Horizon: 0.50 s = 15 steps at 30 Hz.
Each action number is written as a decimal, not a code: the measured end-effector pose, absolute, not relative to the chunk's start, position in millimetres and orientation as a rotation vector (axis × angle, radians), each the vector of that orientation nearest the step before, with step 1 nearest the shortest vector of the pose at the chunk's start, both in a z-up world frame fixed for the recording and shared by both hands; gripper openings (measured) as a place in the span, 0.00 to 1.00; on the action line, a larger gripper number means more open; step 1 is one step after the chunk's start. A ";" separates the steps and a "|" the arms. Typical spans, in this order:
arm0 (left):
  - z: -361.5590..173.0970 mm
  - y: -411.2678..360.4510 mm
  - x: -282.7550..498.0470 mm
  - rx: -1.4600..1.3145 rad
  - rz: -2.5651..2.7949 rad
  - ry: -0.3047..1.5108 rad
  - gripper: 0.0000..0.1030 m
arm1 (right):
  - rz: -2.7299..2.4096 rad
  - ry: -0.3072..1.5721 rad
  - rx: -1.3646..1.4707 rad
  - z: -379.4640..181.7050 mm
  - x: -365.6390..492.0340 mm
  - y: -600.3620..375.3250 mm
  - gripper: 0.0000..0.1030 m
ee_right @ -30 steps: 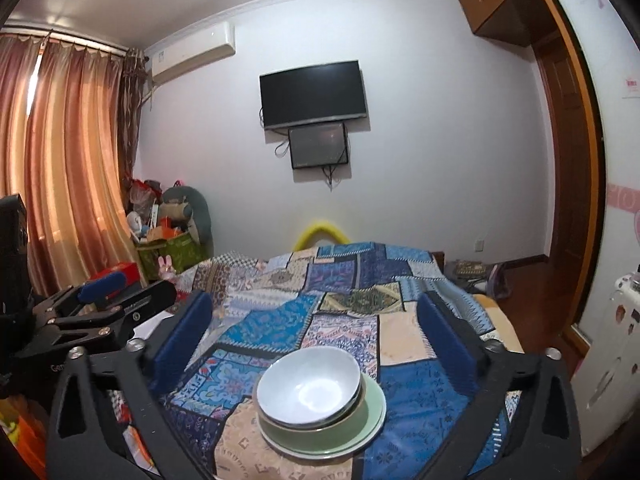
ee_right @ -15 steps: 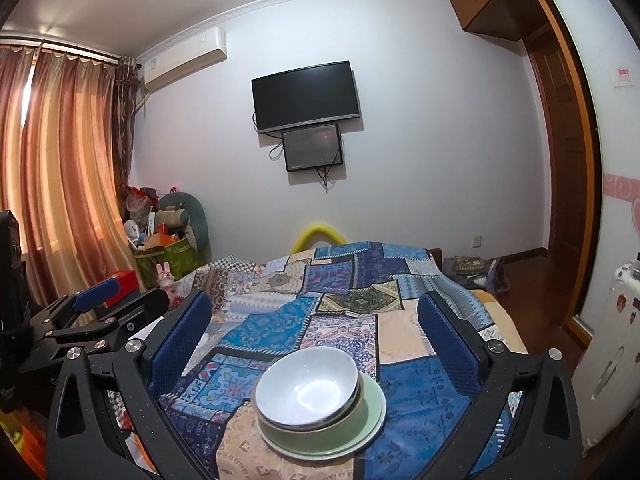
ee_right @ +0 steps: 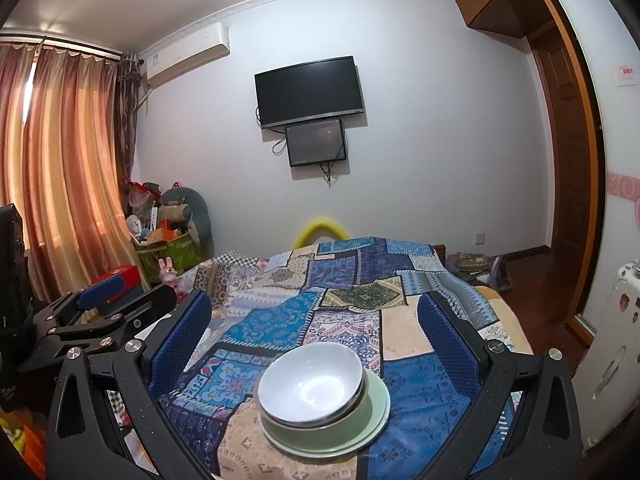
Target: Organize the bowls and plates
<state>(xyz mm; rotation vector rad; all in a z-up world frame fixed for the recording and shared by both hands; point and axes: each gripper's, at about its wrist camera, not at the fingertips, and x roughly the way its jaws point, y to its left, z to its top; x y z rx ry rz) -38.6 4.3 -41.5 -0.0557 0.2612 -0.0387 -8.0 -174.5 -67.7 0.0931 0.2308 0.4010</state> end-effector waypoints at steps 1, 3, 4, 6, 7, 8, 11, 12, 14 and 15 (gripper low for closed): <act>-41.4 4.1 -38.8 -0.057 -0.040 0.261 1.00 | 0.401 0.231 0.093 -67.0 -8.4 -174.5 1.00; -41.6 3.7 -38.8 -0.057 -0.040 0.262 1.00 | 0.404 0.233 0.095 -67.2 -7.9 -174.4 1.00; -41.6 3.7 -38.8 -0.056 -0.040 0.261 1.00 | 0.403 0.234 0.095 -67.1 -7.2 -174.4 1.00; -41.3 3.9 -39.1 -0.059 -0.041 0.260 1.00 | 0.403 0.234 0.095 -67.0 -6.9 -174.4 1.00; -41.2 4.1 -39.0 -0.060 -0.041 0.260 1.00 | 0.404 0.234 0.095 -67.0 -7.0 -174.5 1.00; -41.0 4.4 -39.1 -0.061 -0.041 0.260 1.00 | 0.405 0.235 0.095 -66.9 -6.9 -174.4 1.00; -41.1 4.9 -39.0 -0.062 -0.042 0.262 1.00 | 0.405 0.236 0.094 -66.6 -6.1 -174.5 1.00; -41.0 5.3 -39.2 -0.063 -0.043 0.262 1.00 | 0.405 0.235 0.095 -66.6 -6.1 -174.4 1.00; -41.3 4.8 -39.1 -0.063 -0.044 0.262 1.00 | 0.404 0.235 0.093 -66.5 -6.2 -174.3 1.00; -41.3 4.9 -39.2 -0.063 -0.044 0.261 1.00 | 0.404 0.235 0.093 -66.7 -5.3 -174.9 1.00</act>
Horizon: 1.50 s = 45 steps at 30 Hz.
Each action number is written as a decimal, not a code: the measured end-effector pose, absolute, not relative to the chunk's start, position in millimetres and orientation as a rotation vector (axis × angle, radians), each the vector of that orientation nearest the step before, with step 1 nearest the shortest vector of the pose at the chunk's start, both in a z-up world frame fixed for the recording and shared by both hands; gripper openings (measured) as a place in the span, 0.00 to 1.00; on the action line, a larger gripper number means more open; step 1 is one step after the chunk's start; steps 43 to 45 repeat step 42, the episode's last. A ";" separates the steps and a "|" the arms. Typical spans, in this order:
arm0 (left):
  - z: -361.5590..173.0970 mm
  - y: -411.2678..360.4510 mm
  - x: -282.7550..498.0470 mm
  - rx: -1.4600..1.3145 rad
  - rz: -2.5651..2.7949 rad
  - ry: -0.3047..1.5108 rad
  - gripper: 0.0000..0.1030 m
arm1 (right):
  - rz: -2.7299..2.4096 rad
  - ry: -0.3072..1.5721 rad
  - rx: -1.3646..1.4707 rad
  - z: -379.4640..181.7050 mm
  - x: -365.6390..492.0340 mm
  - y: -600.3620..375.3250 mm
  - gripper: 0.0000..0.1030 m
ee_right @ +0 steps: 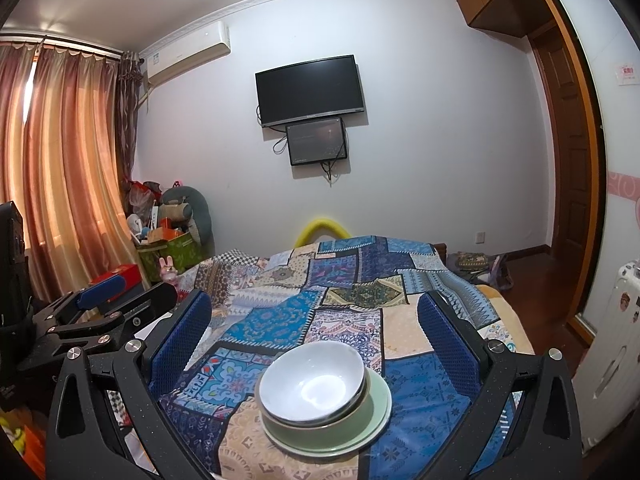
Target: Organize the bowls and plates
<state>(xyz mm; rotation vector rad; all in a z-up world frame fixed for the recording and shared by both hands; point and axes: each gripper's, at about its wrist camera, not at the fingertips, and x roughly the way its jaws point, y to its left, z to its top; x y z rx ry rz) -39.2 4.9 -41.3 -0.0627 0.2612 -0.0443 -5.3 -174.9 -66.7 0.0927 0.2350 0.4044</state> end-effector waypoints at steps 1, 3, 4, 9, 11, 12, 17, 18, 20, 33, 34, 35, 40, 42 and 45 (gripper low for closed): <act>-41.3 5.0 -39.1 -0.064 -0.045 0.261 1.00 | 0.405 0.235 0.092 -67.1 -5.5 -175.0 1.00; -41.8 4.6 -39.0 -0.064 -0.047 0.262 1.00 | 0.406 0.235 0.092 -67.0 -5.4 -174.9 1.00; -41.9 4.3 -38.7 -0.065 -0.047 0.262 1.00 | 0.407 0.235 0.092 -67.3 -5.3 -174.8 1.00; -42.3 3.9 -38.7 -0.064 -0.047 0.261 1.00 | 0.408 0.235 0.089 -68.9 -5.4 -174.4 1.00; -42.5 3.9 -38.7 -0.067 -0.046 0.259 1.00 | 0.408 0.236 0.088 -70.0 -5.6 -174.2 1.00; -42.7 4.1 -38.4 -0.069 -0.048 0.261 1.00 | 0.409 0.237 0.089 -69.9 -5.6 -174.2 1.00; -42.5 5.3 -38.4 -0.079 -0.054 0.262 1.00 | 0.409 0.240 0.085 -71.0 -5.8 -174.5 1.00; -42.6 5.6 -38.5 -0.082 -0.054 0.260 1.00 | 0.409 0.240 0.084 -71.0 -6.2 -174.5 1.00; -42.3 7.0 -38.5 -0.091 -0.055 0.258 1.00 | 0.411 0.240 0.081 -71.4 -6.4 -173.7 1.00; -42.6 2.3 -39.6 -0.069 -0.067 0.259 1.00 | 0.420 0.246 0.071 -71.1 -3.7 -173.1 1.00; -42.7 1.7 -39.5 -0.069 -0.069 0.260 1.00 | 0.422 0.247 0.070 -70.9 -3.8 -173.1 1.00; -43.1 1.4 -39.8 -0.072 -0.073 0.262 1.00 | 0.422 0.248 0.069 -71.0 -3.0 -173.1 1.00; -42.5 5.7 -39.3 -0.095 -0.061 0.263 1.00 | 0.423 0.248 0.068 -71.3 -3.2 -173.2 1.00; -42.8 7.0 -38.1 -0.103 -0.070 0.272 1.00 | 0.423 0.248 0.068 -71.4 -3.1 -173.2 1.00; -42.8 7.0 -38.1 -0.103 -0.070 0.272 1.00 | 0.423 0.248 0.068 -71.4 -3.1 -173.2 1.00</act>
